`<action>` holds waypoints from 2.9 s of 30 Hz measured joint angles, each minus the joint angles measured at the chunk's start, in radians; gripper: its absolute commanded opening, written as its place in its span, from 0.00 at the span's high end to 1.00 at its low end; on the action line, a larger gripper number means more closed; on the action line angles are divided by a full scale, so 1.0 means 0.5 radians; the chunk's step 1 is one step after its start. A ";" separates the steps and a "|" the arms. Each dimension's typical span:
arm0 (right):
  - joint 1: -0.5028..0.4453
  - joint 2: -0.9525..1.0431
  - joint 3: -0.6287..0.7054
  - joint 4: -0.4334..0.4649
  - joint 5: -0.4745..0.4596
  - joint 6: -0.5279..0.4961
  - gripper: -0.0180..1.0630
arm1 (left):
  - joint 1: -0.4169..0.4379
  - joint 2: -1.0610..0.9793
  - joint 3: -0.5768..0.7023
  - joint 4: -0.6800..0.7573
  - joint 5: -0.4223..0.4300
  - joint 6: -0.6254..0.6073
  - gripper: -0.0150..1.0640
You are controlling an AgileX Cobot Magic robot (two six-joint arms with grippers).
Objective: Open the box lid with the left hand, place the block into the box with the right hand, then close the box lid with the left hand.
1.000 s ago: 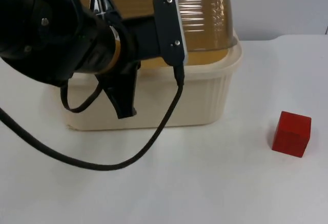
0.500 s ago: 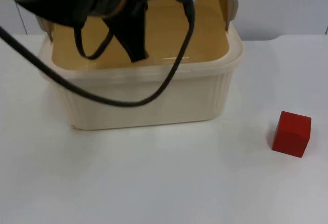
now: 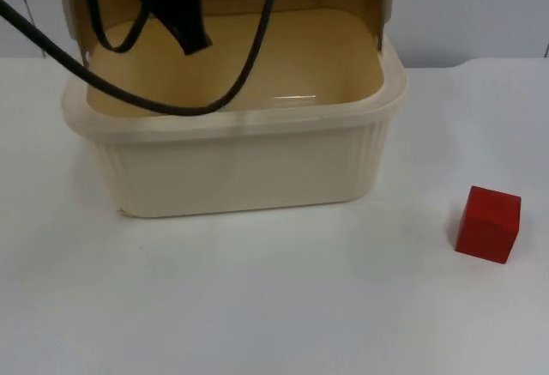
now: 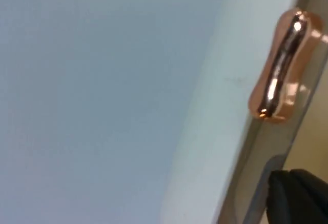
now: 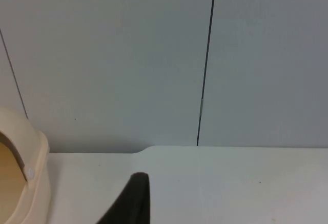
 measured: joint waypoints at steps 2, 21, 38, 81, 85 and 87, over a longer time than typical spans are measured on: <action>0.000 0.000 0.000 0.000 0.000 0.000 0.03 | -0.024 -0.037 0.000 -0.055 0.025 -0.003 0.99; 0.000 0.000 0.000 0.000 0.000 0.000 0.03 | 0.520 -1.078 -0.003 -1.112 -0.417 -1.253 0.99; 0.000 0.000 0.000 0.008 0.000 0.000 0.03 | 0.810 -1.314 -0.003 -2.175 -0.018 0.501 0.99; 0.000 0.000 0.000 0.012 0.000 0.000 0.03 | 1.324 -1.373 -0.003 -4.002 -0.078 2.136 0.02; 0.000 0.000 0.000 0.012 0.000 0.000 0.03 | 1.324 -1.373 -0.003 -4.002 -0.066 2.134 0.02; 0.000 0.000 0.000 0.012 0.000 0.000 0.03 | 1.324 -1.373 -0.003 -4.002 -0.066 2.134 0.02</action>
